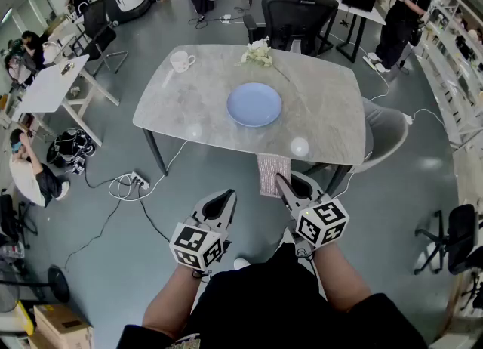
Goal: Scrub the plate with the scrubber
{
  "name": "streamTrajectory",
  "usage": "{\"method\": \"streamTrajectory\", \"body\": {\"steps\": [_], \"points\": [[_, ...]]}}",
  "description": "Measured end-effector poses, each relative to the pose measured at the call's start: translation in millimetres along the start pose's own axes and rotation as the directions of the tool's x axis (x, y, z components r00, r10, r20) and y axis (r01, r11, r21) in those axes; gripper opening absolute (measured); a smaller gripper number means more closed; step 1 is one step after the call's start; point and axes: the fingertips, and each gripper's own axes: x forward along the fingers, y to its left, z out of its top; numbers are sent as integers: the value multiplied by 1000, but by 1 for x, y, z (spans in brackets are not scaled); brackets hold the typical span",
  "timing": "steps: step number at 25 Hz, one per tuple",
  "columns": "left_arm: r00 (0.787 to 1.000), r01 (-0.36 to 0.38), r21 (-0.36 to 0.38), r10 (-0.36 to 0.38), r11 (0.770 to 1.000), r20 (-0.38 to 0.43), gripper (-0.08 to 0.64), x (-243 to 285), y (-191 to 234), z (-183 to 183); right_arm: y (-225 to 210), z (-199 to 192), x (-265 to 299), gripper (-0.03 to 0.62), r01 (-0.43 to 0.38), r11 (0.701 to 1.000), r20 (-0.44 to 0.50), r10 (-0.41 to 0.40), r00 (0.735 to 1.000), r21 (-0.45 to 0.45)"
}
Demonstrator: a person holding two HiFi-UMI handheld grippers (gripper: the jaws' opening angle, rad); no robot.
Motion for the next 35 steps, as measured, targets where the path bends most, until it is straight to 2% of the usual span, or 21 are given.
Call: {"method": "streamTrajectory", "body": {"steps": [12, 17, 24, 35], "points": [[1000, 1, -17, -1, 1000, -11, 18, -6, 17, -8, 3, -7, 12, 74, 3, 1000, -11, -3, 1000, 14], [1000, -25, -54, 24, 998, -16, 18, 9, 25, -12, -8, -9, 21, 75, -13, 1000, -43, 13, 999, 0], [997, -79, -88, 78, 993, -23, 18, 52, 42, -2, -51, 9, 56, 74, -61, 998, -64, 61, 996, -6], [983, -185, -152, 183, 971, -28, 18, 140, 84, 21, -126, 37, 128, 74, -165, 986, -124, 163, 979, -1]]}}
